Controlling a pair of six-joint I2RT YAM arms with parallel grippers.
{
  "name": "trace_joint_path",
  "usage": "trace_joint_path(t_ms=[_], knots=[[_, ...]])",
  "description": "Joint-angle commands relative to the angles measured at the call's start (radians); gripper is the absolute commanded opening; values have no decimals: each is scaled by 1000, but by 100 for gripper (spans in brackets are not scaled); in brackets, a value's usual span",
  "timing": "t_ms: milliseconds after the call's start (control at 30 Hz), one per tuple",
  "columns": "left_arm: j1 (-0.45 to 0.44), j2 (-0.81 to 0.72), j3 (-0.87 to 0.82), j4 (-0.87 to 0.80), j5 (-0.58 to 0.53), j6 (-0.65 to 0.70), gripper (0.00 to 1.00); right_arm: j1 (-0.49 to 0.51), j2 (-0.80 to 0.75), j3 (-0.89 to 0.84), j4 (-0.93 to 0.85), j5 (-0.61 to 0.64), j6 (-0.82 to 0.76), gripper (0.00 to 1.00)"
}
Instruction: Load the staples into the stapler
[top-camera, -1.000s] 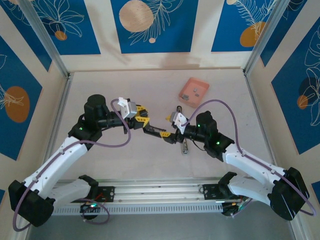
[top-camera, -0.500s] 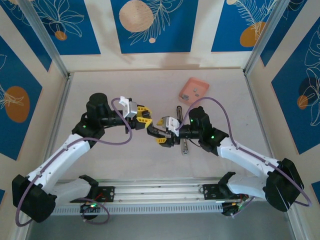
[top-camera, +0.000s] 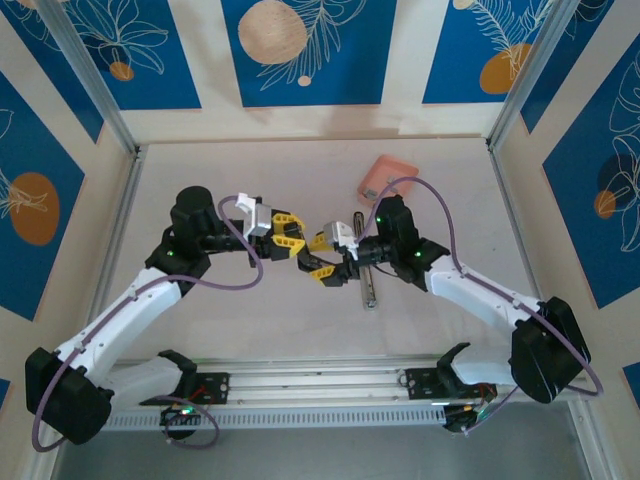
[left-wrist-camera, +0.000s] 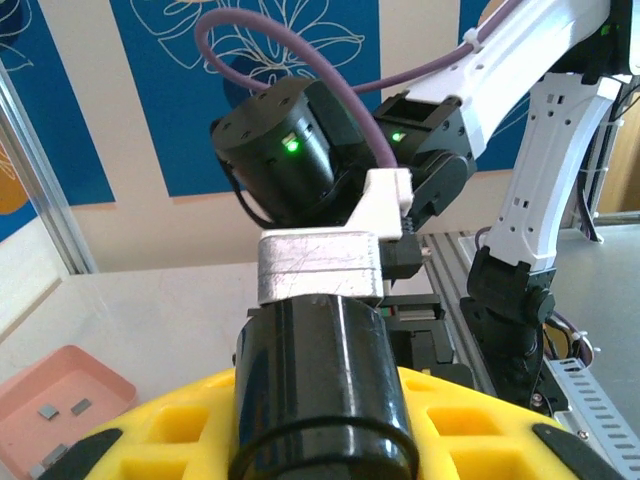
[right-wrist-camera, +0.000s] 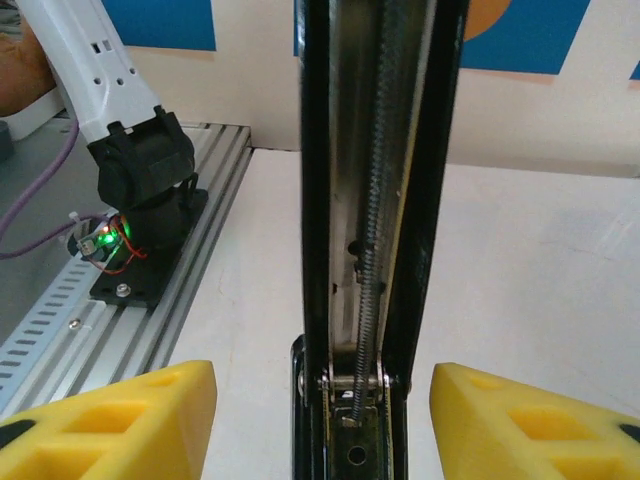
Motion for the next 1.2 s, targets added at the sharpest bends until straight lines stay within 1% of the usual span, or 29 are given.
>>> trace_joint_path(t_ms=[0, 167, 367, 400, 467, 567, 700, 733, 833, 900, 1000, 1167], knots=[[-7, -4, 6, 106, 53, -21, 4, -7, 21, 41, -34, -70, 8, 55], [-8, 2, 5, 130, 64, -39, 4, -10, 48, 57, -37, -91, 18, 49], [-8, 5, -1, 152, 66, -57, 4, -16, 58, 70, -51, -119, 23, 35], [-7, 5, -2, 156, 66, -64, 5, -16, 58, 72, -52, -125, 25, 32], [-7, 3, -5, 161, 60, -67, 6, -19, 56, 72, -51, -128, 34, 23], [-8, -4, -16, 166, 33, -67, 18, -23, 44, 63, -43, -118, 54, 13], [-7, -7, -18, 151, 21, -63, 39, -30, 14, 22, 17, -89, 76, 2], [-7, -7, -18, 143, 18, -59, 44, -31, 8, 16, 24, -83, 78, 0], [-7, -13, -17, 115, -2, -40, 61, -33, 0, 12, 24, -80, 76, 0], [-8, -18, -18, 106, -21, -30, 68, -35, -3, 11, 21, -83, 73, 0], [-8, -19, -19, 93, -32, -21, 75, -36, -3, 9, 16, -79, 73, 0], [-7, -24, -31, 85, -61, -4, 81, -38, -3, 8, 12, -68, 77, 0]])
